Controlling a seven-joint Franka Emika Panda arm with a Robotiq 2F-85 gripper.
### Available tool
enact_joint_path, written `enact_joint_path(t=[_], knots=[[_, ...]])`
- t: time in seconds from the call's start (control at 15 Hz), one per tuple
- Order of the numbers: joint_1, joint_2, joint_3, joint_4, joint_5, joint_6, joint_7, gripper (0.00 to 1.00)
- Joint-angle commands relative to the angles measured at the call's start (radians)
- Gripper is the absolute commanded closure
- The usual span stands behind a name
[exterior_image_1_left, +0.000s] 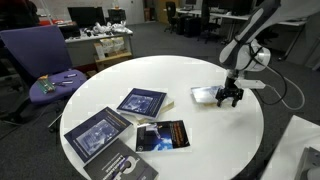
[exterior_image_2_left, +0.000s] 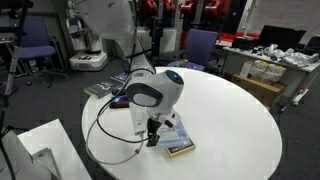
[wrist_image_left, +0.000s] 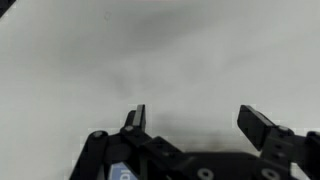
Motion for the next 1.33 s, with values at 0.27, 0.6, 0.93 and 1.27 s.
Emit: enact_joint_path(t=[0.27, 0.6, 0.93, 1.27], knots=[[-0.064, -0.024, 0.044, -0.030, 0.042, 0.192, -0.083, 0.00], [-0.115, -0.027, 0.113, -0.031, 0.190, 0.326, -0.117, 0.00], [-0.144, -0.073, 0.144, -0.063, 0.237, 0.139, -0.188, 0.00], [-0.103, -0.171, 0.121, -0.105, 0.269, -0.057, -0.229, 0.00]])
